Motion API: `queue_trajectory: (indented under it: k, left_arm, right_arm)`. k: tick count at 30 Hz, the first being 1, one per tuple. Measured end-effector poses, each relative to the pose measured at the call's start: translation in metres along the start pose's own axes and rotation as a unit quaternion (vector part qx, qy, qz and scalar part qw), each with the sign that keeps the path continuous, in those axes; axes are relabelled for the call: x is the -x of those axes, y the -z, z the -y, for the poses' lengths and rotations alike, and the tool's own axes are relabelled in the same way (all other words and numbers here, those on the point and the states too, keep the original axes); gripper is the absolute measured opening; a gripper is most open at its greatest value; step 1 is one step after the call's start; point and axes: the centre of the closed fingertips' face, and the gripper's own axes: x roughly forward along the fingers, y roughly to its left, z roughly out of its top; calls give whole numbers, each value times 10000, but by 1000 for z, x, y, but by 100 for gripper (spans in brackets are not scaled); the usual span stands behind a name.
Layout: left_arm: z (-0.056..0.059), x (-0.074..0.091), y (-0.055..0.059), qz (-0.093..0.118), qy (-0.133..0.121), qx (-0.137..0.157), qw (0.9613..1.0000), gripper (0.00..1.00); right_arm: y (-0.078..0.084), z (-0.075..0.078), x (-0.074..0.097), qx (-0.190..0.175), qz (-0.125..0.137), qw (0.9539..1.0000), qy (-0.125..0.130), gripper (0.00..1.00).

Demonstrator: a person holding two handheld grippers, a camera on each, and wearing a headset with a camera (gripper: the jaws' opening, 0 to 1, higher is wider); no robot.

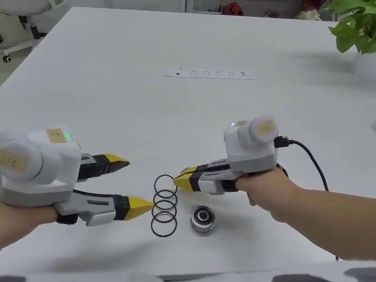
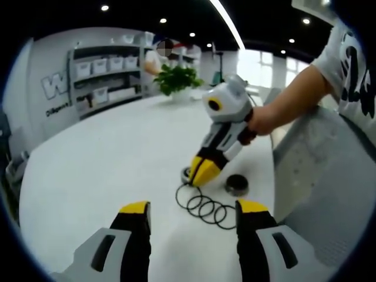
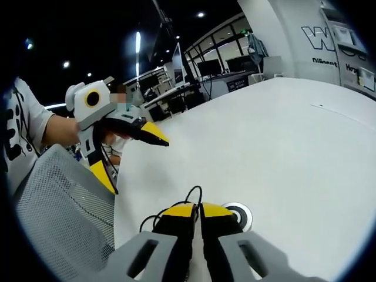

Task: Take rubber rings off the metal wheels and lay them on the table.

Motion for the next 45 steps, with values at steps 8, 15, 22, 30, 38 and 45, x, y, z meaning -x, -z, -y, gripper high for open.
queue_trajectory:
  k: [8, 15, 22, 30, 38, 45]
  left_arm:
    - [1, 1, -1, -3, -4, 0, 10000, 59]
    - [3, 3, -5, 45, -27, -2, 10000, 59]
    - [3, 5, -10, 92, -36, -27, 9999, 60]
    - [0, 7, -21, 185, -55, -77, 9998, 60]
    - [-2, 9, -29, 248, -62, -155, 9996, 61]
    - [1, 11, -33, 268, -43, -246, 9993, 63]
  right_arm:
    - [-5, 3, -1, 76, 38, 9999, 61, 6]
    - [-14, 3, 3, 47, 184, 9998, 65, 11]
    - [-26, 4, 15, -6, 393, 9992, 104, 15]
    - [-36, 5, 35, 16, 570, 9982, 197, 20]
    - [-36, 0, 53, 106, 624, 9977, 261, 26]
    - [-41, -5, 70, 171, 690, 9971, 284, 32]
